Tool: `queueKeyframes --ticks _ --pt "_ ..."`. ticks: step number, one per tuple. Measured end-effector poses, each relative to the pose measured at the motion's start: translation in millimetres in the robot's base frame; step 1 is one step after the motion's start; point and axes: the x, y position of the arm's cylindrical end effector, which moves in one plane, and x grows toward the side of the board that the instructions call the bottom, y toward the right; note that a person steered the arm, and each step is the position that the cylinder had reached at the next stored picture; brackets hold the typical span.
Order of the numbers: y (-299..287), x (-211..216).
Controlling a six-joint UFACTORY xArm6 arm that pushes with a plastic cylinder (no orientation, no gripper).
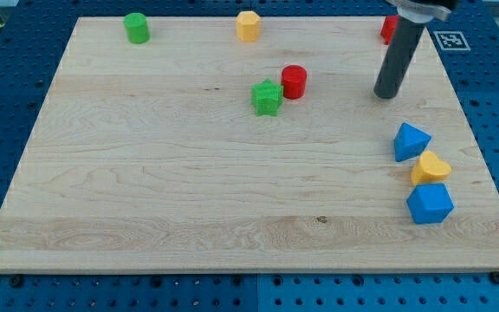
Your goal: Move the yellow heart towards the green star
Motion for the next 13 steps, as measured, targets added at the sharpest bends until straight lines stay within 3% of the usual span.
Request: queueKeyframes --ticks 2,3,4,6,11,13 --pt "54 66" --pt "57 125" --pt "57 144" --pt "48 136" --pt "-130 128" --pt "-169 96"
